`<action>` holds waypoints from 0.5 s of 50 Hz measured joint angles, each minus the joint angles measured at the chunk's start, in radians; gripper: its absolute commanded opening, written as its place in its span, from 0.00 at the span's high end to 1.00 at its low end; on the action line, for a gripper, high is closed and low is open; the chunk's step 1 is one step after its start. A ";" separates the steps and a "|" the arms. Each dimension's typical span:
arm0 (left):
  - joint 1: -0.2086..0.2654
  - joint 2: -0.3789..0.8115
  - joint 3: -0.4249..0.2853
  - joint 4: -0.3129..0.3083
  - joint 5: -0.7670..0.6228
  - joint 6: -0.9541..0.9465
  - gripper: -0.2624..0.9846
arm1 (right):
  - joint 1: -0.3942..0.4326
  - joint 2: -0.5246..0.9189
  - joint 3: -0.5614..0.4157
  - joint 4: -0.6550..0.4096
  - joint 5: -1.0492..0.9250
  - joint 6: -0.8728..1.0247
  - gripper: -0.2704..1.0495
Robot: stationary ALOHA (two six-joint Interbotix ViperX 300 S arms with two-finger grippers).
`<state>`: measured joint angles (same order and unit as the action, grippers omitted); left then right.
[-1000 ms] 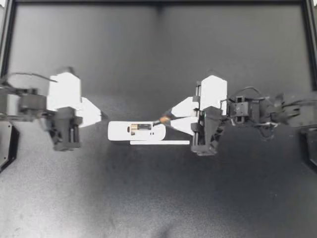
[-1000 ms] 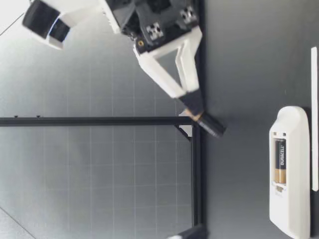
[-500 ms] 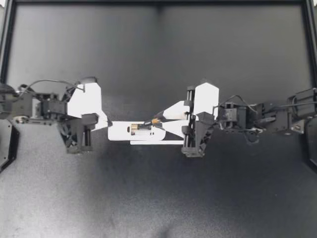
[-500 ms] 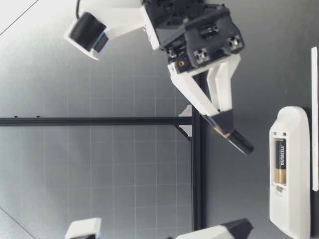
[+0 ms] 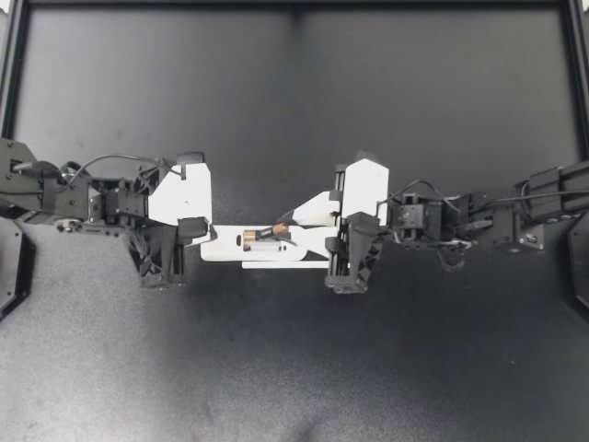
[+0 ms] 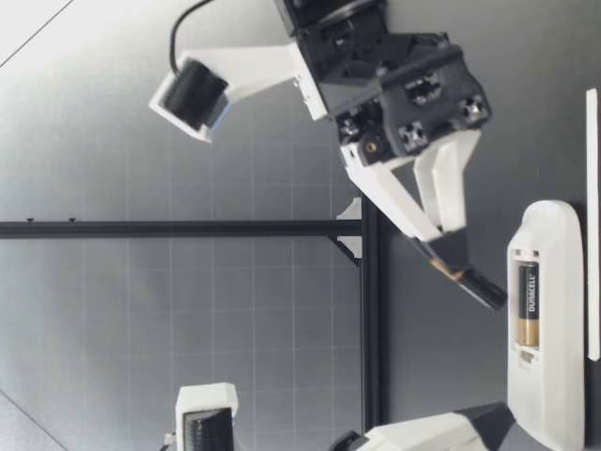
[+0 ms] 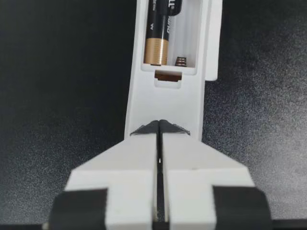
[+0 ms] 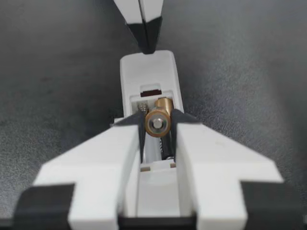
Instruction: Place the battery into the slot of the remote controller.
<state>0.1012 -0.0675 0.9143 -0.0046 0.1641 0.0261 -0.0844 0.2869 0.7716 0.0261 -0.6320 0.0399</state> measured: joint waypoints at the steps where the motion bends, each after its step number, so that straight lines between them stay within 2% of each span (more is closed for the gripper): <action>1: 0.000 0.000 0.000 -0.002 -0.002 0.000 0.98 | 0.000 0.005 -0.003 -0.002 0.006 0.000 0.77; 25: 0.000 0.041 -0.018 -0.002 0.011 0.002 0.98 | 0.009 0.018 -0.026 -0.005 0.098 -0.002 0.77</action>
<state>0.1012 -0.0261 0.8958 -0.0061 0.1749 0.0276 -0.0752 0.3053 0.7455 0.0215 -0.5338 0.0383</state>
